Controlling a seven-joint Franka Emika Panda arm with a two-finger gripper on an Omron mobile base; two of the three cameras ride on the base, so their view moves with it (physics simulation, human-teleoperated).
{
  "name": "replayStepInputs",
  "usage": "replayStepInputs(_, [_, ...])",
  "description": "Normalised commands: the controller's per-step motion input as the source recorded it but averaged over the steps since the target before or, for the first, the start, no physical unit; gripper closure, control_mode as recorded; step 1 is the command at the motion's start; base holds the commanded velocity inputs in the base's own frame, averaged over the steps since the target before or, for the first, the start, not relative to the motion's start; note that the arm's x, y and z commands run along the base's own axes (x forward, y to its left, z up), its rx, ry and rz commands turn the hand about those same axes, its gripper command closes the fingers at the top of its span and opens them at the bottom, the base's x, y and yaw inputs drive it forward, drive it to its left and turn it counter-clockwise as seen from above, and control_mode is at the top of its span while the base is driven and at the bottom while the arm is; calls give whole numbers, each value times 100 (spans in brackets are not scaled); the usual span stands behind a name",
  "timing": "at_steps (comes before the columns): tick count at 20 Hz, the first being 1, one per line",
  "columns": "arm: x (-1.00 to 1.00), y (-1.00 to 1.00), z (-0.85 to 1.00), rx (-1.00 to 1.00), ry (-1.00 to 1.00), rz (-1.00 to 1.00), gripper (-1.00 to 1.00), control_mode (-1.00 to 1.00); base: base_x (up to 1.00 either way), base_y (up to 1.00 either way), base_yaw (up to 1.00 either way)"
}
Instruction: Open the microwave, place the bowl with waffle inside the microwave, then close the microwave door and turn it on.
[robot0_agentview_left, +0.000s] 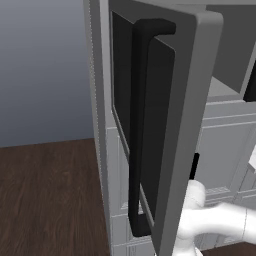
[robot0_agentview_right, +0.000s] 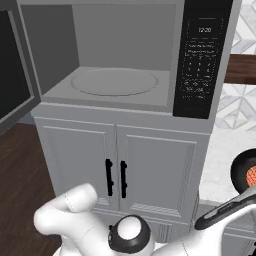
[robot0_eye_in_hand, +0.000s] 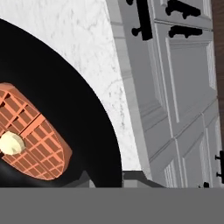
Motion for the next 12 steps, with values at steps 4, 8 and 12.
replayStepInputs(4, [-100,8,46,0,0,0,100,-100,0,0,0])
replayStepInputs(8, [-100,35,71,0,-4,-1,100,-100,0,0,0])
replayStepInputs(12, [-92,47,88,0,-5,0,100,-100,0,0,0])
